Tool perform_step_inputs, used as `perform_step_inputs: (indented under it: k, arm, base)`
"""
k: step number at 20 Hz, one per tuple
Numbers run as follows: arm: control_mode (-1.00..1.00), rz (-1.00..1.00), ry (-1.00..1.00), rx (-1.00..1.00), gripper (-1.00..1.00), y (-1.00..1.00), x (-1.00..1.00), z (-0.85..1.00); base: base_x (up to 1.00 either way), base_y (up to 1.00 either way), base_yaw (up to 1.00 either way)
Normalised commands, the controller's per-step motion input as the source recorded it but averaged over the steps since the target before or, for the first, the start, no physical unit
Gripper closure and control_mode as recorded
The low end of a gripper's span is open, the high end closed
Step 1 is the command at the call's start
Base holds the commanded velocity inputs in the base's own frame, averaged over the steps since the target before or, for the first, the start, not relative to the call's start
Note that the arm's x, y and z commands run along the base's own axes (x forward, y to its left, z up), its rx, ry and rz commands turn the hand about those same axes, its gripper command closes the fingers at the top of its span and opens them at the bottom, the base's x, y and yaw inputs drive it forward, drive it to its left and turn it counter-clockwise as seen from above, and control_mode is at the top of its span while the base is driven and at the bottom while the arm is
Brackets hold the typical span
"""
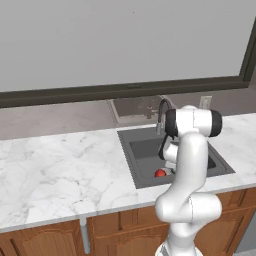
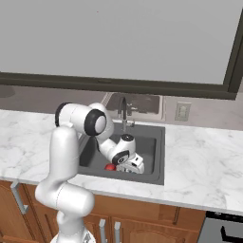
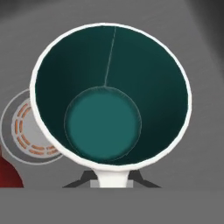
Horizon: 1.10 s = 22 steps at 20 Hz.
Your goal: Pick the teapot and mug and place them in the sink. Then turn on the water.
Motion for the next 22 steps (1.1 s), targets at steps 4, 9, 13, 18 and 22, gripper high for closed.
perform_step_inputs:
  k: [4,9,13,18,22]
  arm:
    - [-1.00,0.00,0.00,0.00,1.00,0.00,0.35,-0.04]
    - [-1.00,0.00,0.00,0.00,1.00,0.00,0.28,-0.13]
    - [-1.00,0.00,0.00,0.00,1.00,0.00,0.11,-0.19]
    - [-1.00,0.00,0.01,0.00,1.00,0.00,0.05,-0.22]
    - [-1.00,0.00,0.01,0.00,1.00,0.00,0.06,-0.14]
  base:
    - [0.00,0.00,0.00]
    - [0.00,0.00,0.00]
    - [0.00,0.00,0.00]
    - [0.00,0.00,0.00]
    - [0.00,0.00,0.00]
